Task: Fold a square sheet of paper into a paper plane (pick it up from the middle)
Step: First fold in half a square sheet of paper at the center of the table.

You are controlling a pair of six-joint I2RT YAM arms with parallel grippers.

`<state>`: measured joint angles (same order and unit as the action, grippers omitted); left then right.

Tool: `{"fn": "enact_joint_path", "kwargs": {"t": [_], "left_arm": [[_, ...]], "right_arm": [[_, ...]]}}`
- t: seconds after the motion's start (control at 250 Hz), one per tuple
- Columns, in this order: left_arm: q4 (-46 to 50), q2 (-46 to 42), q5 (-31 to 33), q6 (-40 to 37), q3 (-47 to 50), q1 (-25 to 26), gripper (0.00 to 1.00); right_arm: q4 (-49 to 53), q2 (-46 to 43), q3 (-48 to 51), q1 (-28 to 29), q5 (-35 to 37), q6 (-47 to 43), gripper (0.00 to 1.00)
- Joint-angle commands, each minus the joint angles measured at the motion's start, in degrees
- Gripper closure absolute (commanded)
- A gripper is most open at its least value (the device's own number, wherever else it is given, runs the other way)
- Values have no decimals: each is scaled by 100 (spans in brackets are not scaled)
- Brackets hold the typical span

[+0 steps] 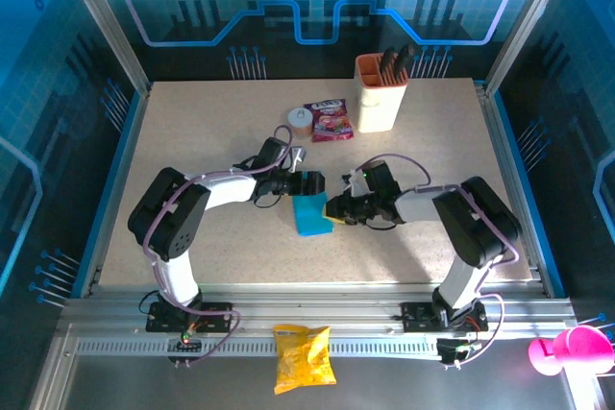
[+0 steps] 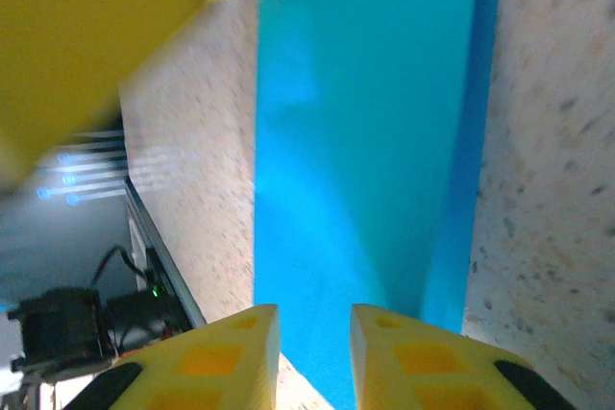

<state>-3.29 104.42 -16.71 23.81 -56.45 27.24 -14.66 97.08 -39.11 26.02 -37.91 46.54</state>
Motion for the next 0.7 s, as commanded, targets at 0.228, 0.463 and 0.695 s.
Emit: {"fn": "enact_joint_path", "kwargs": {"t": [0.228, 0.463, 0.695], "left_arm": [[-167, 19, 36, -43, 204, -44, 9], [-149, 53, 49, -52, 187, -47, 10], [-124, 82, 36, -74, 176, -49, 10]], "right_arm": [[846, -383, -195, -261, 268, -445, 68], [544, -52, -231, 170, 290, -270, 66], [503, 58, -314, 250, 312, -240, 66]]}}
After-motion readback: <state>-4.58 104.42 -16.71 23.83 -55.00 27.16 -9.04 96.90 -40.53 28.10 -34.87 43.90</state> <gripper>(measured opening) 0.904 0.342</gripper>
